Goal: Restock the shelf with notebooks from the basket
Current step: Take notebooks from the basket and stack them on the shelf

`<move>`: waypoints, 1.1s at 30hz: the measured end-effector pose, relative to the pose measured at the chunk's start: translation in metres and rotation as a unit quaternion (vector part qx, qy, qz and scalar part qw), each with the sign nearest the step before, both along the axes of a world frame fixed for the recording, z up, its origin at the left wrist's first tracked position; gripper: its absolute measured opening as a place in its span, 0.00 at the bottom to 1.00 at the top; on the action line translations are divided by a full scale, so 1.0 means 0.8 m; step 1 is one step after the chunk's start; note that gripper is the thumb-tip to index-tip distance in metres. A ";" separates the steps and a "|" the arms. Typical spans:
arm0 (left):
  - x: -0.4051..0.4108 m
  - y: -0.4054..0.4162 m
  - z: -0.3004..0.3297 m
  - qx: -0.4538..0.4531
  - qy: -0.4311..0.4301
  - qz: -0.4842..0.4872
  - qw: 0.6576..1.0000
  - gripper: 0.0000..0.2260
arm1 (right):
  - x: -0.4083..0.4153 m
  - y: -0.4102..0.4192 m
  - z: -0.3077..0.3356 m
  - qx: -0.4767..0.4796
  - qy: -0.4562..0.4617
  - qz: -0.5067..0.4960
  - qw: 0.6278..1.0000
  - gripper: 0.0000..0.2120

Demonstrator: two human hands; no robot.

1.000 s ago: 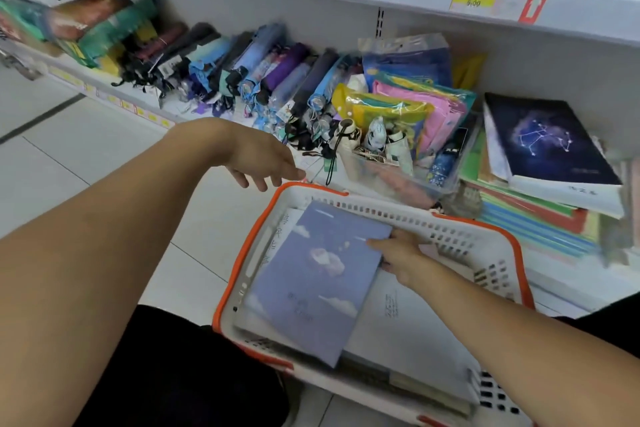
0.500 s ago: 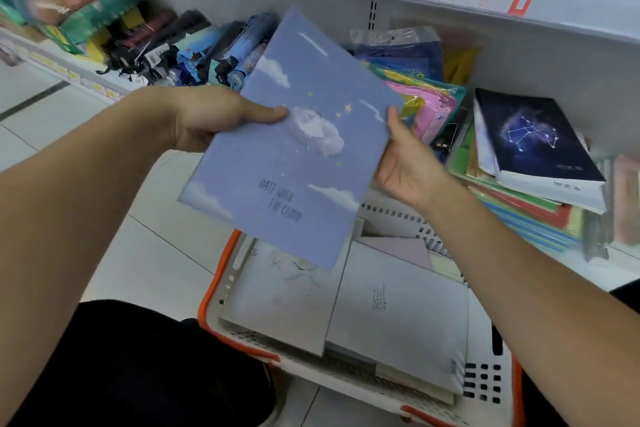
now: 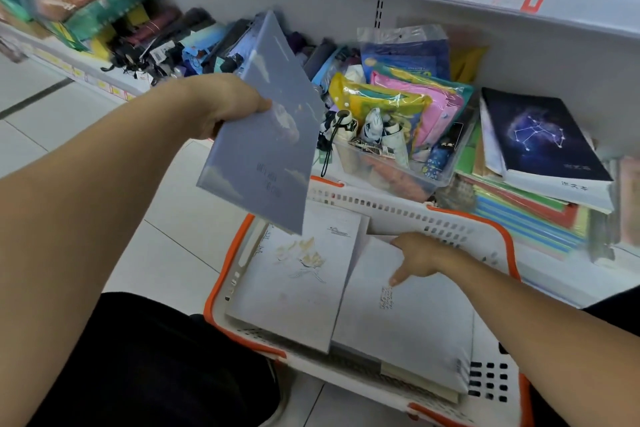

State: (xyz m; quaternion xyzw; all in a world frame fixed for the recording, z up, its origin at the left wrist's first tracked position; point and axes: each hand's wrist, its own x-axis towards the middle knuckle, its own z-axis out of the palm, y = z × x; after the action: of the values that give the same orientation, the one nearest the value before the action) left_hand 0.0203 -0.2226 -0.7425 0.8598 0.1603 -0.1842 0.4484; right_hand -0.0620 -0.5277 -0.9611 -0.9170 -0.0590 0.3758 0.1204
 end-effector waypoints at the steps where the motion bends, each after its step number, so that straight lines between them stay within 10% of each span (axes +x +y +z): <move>1: -0.001 -0.002 -0.001 0.004 -0.002 -0.006 1.000 0.13 | 0.006 -0.002 0.012 -0.007 0.018 0.028 0.999 0.28; 7: -0.001 -0.003 -0.005 0.059 -0.018 -0.027 0.998 0.09 | 0.053 -0.007 0.147 0.008 -0.086 0.070 0.994 0.18; 13: -0.022 -0.034 0.018 0.055 -0.040 -0.085 0.994 0.11 | 0.066 0.035 0.282 0.225 -0.241 -0.267 0.906 0.08; 21: -0.048 -0.083 0.062 -0.087 -0.100 -0.076 0.988 0.20 | 0.087 0.136 0.344 0.453 -0.182 -0.352 0.799 0.06; 25: -0.057 -0.066 0.076 -0.145 -0.092 -0.105 0.980 0.31 | 0.095 0.153 0.361 0.441 -0.198 -0.343 0.806 0.08; 33: -0.046 -0.026 0.077 -0.118 -0.152 -0.056 0.980 0.15 | 0.097 0.197 0.401 0.520 -0.144 -0.262 0.800 0.10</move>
State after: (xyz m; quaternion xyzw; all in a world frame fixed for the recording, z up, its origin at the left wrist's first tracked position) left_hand -0.0165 -0.2434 -0.6812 0.8266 0.0190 -0.0941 0.5545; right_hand 0.0152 -0.3704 -0.6402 -0.7408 -0.0195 0.1062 0.6629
